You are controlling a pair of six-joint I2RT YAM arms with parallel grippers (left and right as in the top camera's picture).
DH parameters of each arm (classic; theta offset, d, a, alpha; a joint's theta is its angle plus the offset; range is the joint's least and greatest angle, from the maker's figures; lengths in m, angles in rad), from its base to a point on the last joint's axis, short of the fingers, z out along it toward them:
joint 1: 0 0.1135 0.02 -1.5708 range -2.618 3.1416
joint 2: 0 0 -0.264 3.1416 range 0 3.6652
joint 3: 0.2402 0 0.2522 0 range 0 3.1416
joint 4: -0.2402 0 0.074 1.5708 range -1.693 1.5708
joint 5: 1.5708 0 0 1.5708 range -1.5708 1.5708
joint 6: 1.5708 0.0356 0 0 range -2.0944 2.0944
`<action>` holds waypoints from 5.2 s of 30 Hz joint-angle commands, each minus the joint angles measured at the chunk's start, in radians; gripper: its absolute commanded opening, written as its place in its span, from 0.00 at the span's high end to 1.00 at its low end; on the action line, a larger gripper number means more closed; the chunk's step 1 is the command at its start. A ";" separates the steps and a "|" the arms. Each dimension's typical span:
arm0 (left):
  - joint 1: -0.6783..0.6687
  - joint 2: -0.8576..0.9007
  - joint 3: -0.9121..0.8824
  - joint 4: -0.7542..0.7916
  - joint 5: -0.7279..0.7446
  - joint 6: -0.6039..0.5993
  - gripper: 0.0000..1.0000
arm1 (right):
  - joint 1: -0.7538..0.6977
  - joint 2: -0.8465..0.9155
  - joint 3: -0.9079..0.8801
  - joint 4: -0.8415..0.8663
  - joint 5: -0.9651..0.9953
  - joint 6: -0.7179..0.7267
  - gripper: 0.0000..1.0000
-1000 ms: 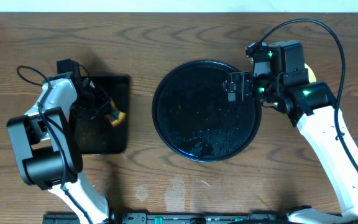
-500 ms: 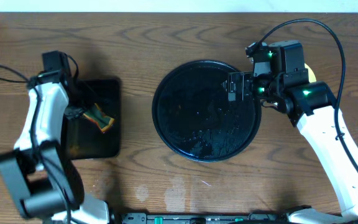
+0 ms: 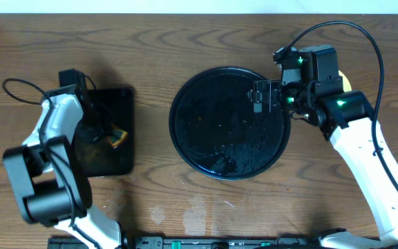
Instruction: Clean dirty plates on tray and stack at the side
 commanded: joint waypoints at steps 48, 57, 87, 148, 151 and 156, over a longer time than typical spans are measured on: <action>0.008 -0.206 0.020 -0.031 -0.128 0.002 0.93 | 0.008 0.004 0.011 -0.027 0.060 -0.033 0.01; 0.005 -0.223 0.011 -0.024 -0.128 0.002 0.92 | 0.008 0.004 0.011 -0.025 0.060 -0.033 0.01; 0.002 -0.385 0.146 -0.165 -0.127 0.002 0.92 | 0.008 0.004 0.011 -0.020 0.059 -0.047 0.01; 0.002 -0.739 0.145 -0.291 -0.129 0.002 0.21 | -0.008 -0.344 0.011 -0.401 0.181 -0.013 0.01; 0.002 -0.739 0.145 -0.291 -0.129 0.002 0.21 | -0.008 -0.392 0.010 -0.402 0.191 -0.013 0.01; 0.002 -0.739 0.145 -0.291 -0.129 0.002 0.21 | -0.008 -0.468 -0.060 -0.383 0.228 -0.013 0.01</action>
